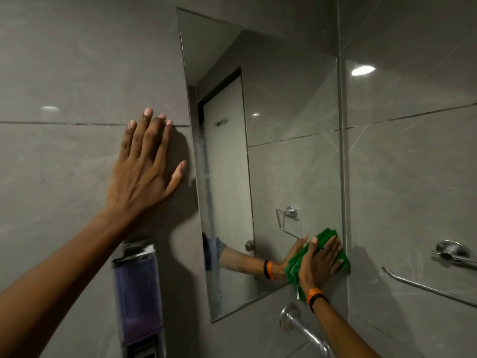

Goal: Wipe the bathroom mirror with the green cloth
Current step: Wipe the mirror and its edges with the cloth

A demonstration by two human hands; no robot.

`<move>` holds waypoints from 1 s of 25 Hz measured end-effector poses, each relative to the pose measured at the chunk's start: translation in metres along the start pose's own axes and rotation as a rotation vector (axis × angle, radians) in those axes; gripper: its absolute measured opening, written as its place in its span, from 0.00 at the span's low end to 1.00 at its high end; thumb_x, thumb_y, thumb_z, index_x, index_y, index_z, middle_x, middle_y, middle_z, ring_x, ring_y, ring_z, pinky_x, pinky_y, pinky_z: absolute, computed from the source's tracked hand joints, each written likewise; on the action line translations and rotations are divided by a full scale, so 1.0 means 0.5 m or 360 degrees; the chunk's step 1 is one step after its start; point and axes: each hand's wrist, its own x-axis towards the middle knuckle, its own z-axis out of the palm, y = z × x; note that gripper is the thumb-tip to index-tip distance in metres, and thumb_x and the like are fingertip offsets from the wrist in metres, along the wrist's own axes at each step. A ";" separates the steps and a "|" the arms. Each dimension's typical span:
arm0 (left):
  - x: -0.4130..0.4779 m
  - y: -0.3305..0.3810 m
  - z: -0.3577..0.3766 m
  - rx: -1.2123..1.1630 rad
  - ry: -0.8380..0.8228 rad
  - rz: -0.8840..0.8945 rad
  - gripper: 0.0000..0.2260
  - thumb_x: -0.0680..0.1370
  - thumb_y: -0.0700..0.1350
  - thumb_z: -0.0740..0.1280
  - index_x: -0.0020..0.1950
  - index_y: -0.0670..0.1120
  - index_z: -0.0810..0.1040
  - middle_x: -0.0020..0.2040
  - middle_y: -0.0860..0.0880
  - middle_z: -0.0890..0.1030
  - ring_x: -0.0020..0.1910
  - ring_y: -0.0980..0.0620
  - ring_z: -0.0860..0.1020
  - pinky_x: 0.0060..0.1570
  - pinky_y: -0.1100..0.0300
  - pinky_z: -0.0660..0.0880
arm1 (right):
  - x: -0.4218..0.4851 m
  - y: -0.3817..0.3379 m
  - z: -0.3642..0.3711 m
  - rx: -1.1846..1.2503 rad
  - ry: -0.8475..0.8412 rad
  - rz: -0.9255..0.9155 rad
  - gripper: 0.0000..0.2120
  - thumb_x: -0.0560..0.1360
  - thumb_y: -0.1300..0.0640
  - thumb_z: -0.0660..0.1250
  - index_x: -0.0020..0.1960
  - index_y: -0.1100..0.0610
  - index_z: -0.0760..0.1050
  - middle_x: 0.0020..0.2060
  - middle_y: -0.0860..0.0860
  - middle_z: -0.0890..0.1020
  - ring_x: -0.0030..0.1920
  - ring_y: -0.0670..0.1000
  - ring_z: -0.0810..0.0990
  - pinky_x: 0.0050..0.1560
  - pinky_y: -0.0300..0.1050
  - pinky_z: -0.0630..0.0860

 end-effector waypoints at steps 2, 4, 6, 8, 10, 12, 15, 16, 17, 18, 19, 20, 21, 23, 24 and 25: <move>-0.003 -0.001 0.002 0.0014 -0.0010 0.0009 0.35 0.82 0.61 0.51 0.82 0.40 0.49 0.82 0.37 0.53 0.82 0.42 0.46 0.81 0.48 0.40 | -0.049 -0.013 0.009 -0.0005 0.0039 -0.0137 0.45 0.77 0.29 0.38 0.82 0.60 0.48 0.82 0.58 0.55 0.83 0.56 0.52 0.83 0.62 0.47; -0.004 -0.001 0.002 0.0018 -0.0003 0.0013 0.35 0.83 0.61 0.51 0.82 0.40 0.49 0.82 0.37 0.53 0.82 0.42 0.47 0.81 0.48 0.40 | -0.106 -0.028 0.017 -0.0013 0.0071 -0.0285 0.43 0.79 0.30 0.40 0.82 0.60 0.50 0.82 0.58 0.56 0.83 0.56 0.53 0.82 0.62 0.51; -0.005 0.000 0.002 0.0021 0.0002 0.0014 0.34 0.83 0.60 0.51 0.82 0.40 0.50 0.82 0.37 0.54 0.82 0.42 0.48 0.81 0.47 0.42 | -0.167 -0.043 0.026 -0.0008 0.0075 -0.0453 0.41 0.81 0.33 0.44 0.82 0.61 0.51 0.82 0.58 0.57 0.83 0.56 0.53 0.82 0.62 0.51; -0.006 0.001 0.001 0.0020 -0.0006 0.0010 0.34 0.83 0.60 0.51 0.82 0.39 0.50 0.82 0.37 0.54 0.82 0.41 0.48 0.81 0.47 0.42 | -0.230 -0.058 0.031 -0.0021 0.0044 -0.0609 0.40 0.81 0.35 0.45 0.82 0.62 0.51 0.83 0.58 0.55 0.83 0.57 0.52 0.83 0.60 0.49; -0.008 0.001 0.002 0.0033 0.0003 0.0010 0.34 0.83 0.60 0.51 0.82 0.39 0.50 0.82 0.37 0.54 0.82 0.42 0.48 0.81 0.48 0.41 | -0.294 -0.079 0.035 -0.0040 -0.0013 -0.0704 0.39 0.81 0.35 0.46 0.83 0.60 0.48 0.83 0.56 0.52 0.83 0.56 0.50 0.83 0.57 0.46; -0.010 0.000 0.003 0.0056 0.0011 0.0012 0.34 0.83 0.60 0.50 0.82 0.39 0.51 0.82 0.37 0.54 0.82 0.42 0.48 0.81 0.49 0.41 | -0.352 -0.108 0.042 -0.0073 -0.0069 -0.0758 0.38 0.81 0.36 0.45 0.83 0.59 0.47 0.83 0.55 0.51 0.83 0.57 0.50 0.83 0.57 0.46; -0.009 0.001 0.004 0.0083 -0.0010 0.0028 0.34 0.83 0.61 0.50 0.82 0.39 0.51 0.82 0.37 0.54 0.82 0.42 0.48 0.81 0.50 0.39 | -0.394 -0.148 0.049 -0.0095 -0.0067 -0.0718 0.37 0.82 0.37 0.44 0.83 0.59 0.47 0.84 0.54 0.50 0.83 0.56 0.50 0.83 0.58 0.49; -0.008 0.001 0.004 0.0092 -0.0014 0.0033 0.34 0.83 0.61 0.51 0.82 0.39 0.51 0.82 0.37 0.54 0.82 0.43 0.47 0.81 0.51 0.38 | -0.396 -0.159 0.050 -0.0091 -0.0053 -0.0695 0.37 0.82 0.37 0.44 0.83 0.59 0.47 0.84 0.54 0.50 0.83 0.56 0.50 0.82 0.59 0.50; -0.009 0.002 0.005 0.0097 -0.0014 0.0036 0.34 0.83 0.60 0.51 0.82 0.39 0.51 0.82 0.37 0.54 0.82 0.43 0.47 0.80 0.52 0.37 | -0.396 -0.170 0.049 -0.0083 -0.0046 -0.0677 0.37 0.82 0.37 0.44 0.83 0.59 0.47 0.84 0.53 0.50 0.83 0.56 0.50 0.82 0.60 0.52; -0.009 0.002 0.005 0.0101 -0.0013 0.0039 0.34 0.83 0.60 0.51 0.82 0.39 0.51 0.82 0.37 0.54 0.82 0.43 0.47 0.80 0.52 0.36 | -0.395 -0.183 0.048 -0.0067 -0.0042 -0.0657 0.36 0.82 0.37 0.43 0.83 0.59 0.46 0.84 0.53 0.49 0.83 0.55 0.49 0.81 0.61 0.54; -0.010 0.002 0.005 0.0104 -0.0013 0.0042 0.34 0.83 0.60 0.52 0.82 0.39 0.51 0.82 0.37 0.55 0.82 0.43 0.47 0.80 0.52 0.36 | -0.391 -0.203 0.047 -0.0043 -0.0038 -0.0630 0.36 0.83 0.37 0.42 0.83 0.58 0.46 0.84 0.53 0.49 0.83 0.55 0.49 0.81 0.62 0.55; -0.011 0.001 0.005 0.0102 -0.0014 0.0040 0.34 0.83 0.60 0.52 0.81 0.39 0.51 0.82 0.37 0.55 0.82 0.43 0.47 0.81 0.52 0.36 | -0.385 -0.229 0.045 -0.0016 -0.0032 -0.0603 0.36 0.83 0.37 0.42 0.83 0.58 0.45 0.84 0.53 0.48 0.84 0.55 0.48 0.80 0.62 0.55; -0.011 0.001 0.004 0.0095 -0.0015 0.0039 0.34 0.83 0.59 0.52 0.81 0.39 0.51 0.82 0.37 0.55 0.82 0.43 0.47 0.81 0.51 0.38 | -0.376 -0.263 0.044 0.0014 -0.0025 -0.0584 0.36 0.83 0.37 0.41 0.83 0.58 0.44 0.84 0.53 0.48 0.84 0.54 0.47 0.81 0.62 0.55; -0.010 0.002 0.000 0.0072 -0.0013 0.0039 0.32 0.84 0.58 0.50 0.81 0.38 0.52 0.81 0.37 0.56 0.82 0.43 0.48 0.82 0.48 0.43 | -0.351 -0.342 0.043 0.0072 0.0003 -0.0606 0.36 0.83 0.36 0.41 0.83 0.58 0.44 0.84 0.54 0.49 0.84 0.53 0.46 0.81 0.61 0.54; -0.010 0.003 -0.001 0.0062 -0.0012 0.0039 0.31 0.84 0.56 0.49 0.81 0.37 0.53 0.81 0.36 0.56 0.82 0.42 0.49 0.82 0.47 0.45 | -0.334 -0.386 0.041 0.0091 0.0023 -0.0646 0.37 0.83 0.36 0.41 0.83 0.58 0.45 0.84 0.54 0.49 0.84 0.54 0.46 0.82 0.60 0.53; -0.009 0.003 -0.003 0.0052 -0.0009 0.0030 0.31 0.84 0.55 0.49 0.81 0.37 0.54 0.81 0.36 0.57 0.82 0.42 0.49 0.81 0.46 0.47 | -0.316 -0.431 0.038 0.0105 0.0038 -0.0688 0.37 0.83 0.36 0.41 0.83 0.58 0.46 0.84 0.55 0.50 0.84 0.54 0.47 0.82 0.59 0.53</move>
